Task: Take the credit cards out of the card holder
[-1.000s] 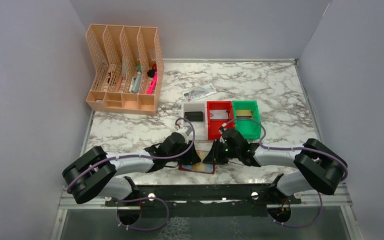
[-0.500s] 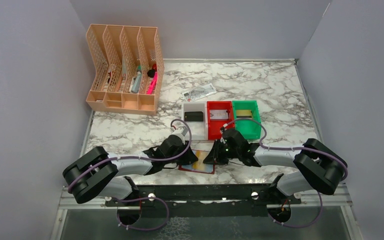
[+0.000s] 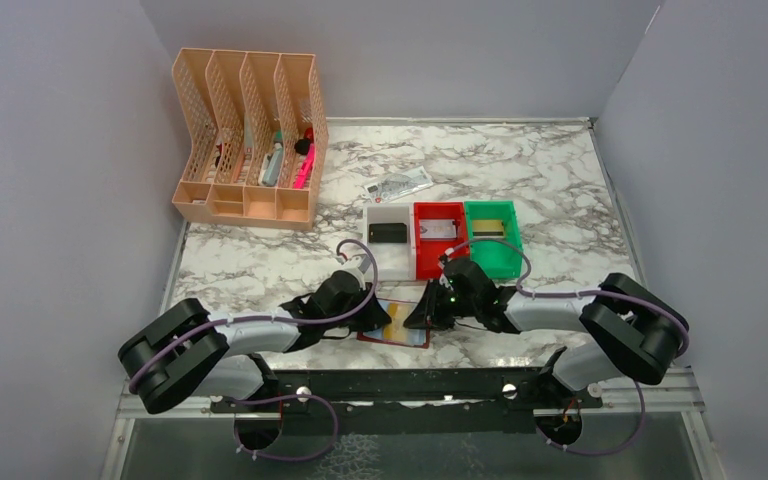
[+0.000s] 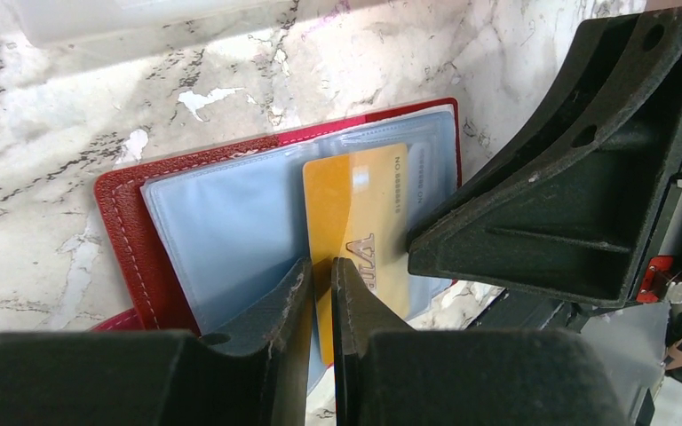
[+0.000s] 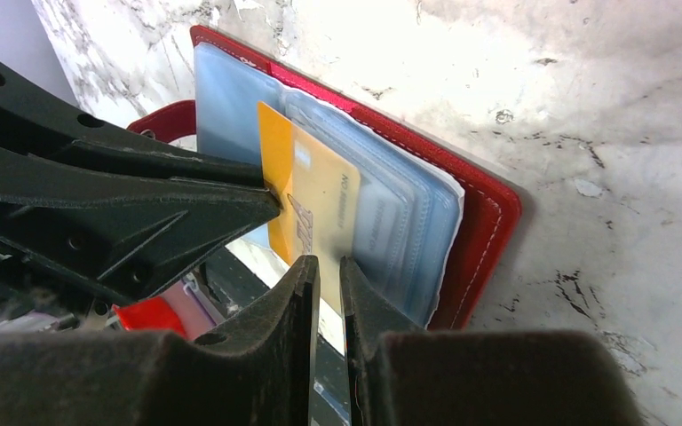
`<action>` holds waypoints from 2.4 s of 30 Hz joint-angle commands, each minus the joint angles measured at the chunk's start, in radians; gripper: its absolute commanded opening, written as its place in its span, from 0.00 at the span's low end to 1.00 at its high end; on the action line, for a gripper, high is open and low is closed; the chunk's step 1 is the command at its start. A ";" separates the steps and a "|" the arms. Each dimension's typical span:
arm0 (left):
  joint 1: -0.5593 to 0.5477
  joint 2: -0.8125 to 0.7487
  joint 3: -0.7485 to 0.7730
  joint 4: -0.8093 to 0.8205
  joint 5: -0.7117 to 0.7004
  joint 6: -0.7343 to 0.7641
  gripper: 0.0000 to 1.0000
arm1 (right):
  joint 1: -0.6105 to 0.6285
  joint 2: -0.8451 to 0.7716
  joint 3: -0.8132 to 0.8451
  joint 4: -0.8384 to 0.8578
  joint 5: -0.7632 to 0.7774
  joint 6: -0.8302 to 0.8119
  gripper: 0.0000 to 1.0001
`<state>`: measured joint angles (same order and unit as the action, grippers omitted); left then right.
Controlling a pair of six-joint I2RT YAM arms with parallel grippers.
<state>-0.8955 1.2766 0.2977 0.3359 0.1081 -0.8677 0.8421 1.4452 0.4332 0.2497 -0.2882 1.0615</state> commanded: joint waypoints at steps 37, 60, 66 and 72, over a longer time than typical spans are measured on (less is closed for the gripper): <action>0.084 -0.012 -0.106 0.097 0.182 -0.114 0.22 | 0.004 0.110 -0.047 -0.032 0.050 0.005 0.20; 0.087 -0.126 -0.098 0.032 0.141 -0.078 0.05 | 0.004 0.097 -0.042 -0.050 0.061 0.002 0.20; 0.088 -0.118 -0.072 -0.019 0.133 -0.054 0.00 | 0.005 0.090 -0.033 -0.066 0.065 0.000 0.20; 0.089 -0.212 0.016 -0.297 -0.006 0.038 0.00 | 0.005 0.043 -0.016 -0.104 0.084 -0.032 0.21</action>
<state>-0.8116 1.1339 0.2470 0.2630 0.2409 -0.9264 0.8387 1.4948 0.4313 0.3298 -0.3168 1.0973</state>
